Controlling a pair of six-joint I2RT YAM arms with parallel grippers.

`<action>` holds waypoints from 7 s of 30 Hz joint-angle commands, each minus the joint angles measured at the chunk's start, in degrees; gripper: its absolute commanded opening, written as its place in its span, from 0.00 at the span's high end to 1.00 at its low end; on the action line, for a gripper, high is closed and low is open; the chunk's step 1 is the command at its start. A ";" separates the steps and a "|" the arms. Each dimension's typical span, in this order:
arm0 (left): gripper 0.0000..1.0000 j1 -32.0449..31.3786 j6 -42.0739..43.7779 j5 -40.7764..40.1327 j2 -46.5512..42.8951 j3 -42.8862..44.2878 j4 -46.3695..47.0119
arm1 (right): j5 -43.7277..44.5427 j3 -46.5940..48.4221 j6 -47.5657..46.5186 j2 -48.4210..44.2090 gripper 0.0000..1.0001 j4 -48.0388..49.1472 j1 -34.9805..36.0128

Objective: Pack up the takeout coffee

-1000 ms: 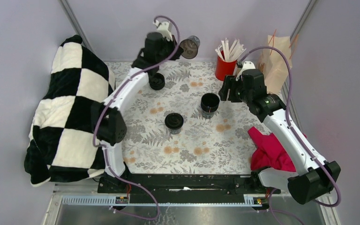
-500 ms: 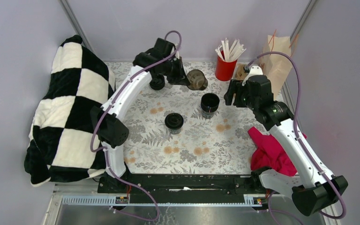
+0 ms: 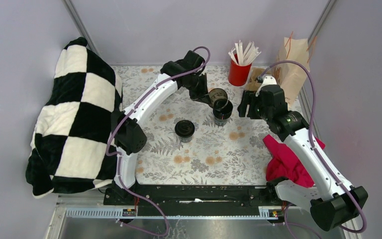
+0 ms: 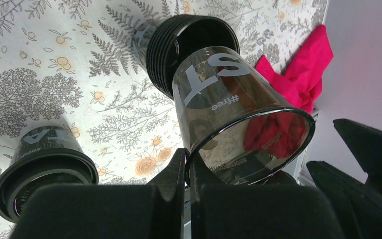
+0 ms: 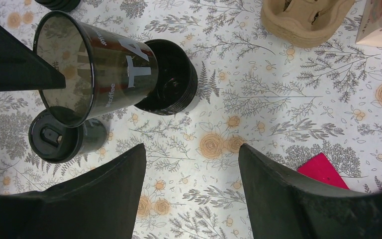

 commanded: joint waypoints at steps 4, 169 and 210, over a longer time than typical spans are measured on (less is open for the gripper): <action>1.00 -0.14 -2.59 -3.02 3.32 6.29 0.66 | 0.35 -1.23 0.78 -1.02 0.25 3.34 0.07; 0.74 20.92 14.64 27.06 8.46 -32.73 94.51 | -36.51 23.92 1.43 48.26 0.17 34.87 -8.26; 0.78 22.29 -1.20 41.40 10.28 -40.17 118.16 | -68.86 35.36 24.23 61.37 0.63 56.54 -5.66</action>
